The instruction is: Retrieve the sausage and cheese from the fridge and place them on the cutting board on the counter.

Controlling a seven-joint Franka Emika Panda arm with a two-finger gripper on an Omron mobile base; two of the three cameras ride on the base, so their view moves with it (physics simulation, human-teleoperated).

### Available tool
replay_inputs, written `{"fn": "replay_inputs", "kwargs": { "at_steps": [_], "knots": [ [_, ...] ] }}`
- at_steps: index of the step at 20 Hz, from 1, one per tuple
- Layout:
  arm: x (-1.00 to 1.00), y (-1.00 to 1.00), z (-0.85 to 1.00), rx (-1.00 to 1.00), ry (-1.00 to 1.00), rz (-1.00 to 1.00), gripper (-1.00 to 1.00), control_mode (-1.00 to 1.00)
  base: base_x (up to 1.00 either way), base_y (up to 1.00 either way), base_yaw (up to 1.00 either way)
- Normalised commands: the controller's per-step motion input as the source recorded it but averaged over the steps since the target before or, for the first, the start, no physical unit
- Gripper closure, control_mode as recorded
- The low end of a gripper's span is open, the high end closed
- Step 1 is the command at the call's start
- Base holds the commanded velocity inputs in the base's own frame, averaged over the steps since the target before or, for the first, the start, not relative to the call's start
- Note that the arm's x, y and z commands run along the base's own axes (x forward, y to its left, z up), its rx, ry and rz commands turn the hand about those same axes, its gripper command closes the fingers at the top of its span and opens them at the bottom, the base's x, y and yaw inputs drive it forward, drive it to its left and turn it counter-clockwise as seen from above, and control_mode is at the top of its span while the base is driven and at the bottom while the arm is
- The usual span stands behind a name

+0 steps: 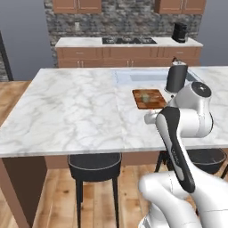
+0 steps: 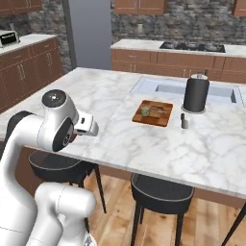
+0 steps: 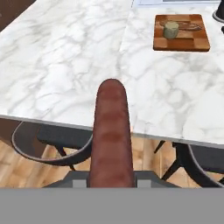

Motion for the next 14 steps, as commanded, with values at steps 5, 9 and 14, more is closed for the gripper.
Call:
{"fn": "replay_inputs", "kwargs": {
  "at_steps": [5, 9, 14],
  "knots": [
    [0.00, 0.00, 0.00, 0.00, 0.00, 0.00, 1.00, 1.00, 1.00, 0.01, -0.11],
    [0.00, 0.00, 0.00, 0.00, 0.00, 0.00, 1.00, 1.00, 0.65, 0.00, -0.04],
    [0.00, 0.00, 0.00, 0.00, 0.00, 0.00, 1.00, 1.00, 0.00, 0.00, 0.00]
  ]
}}
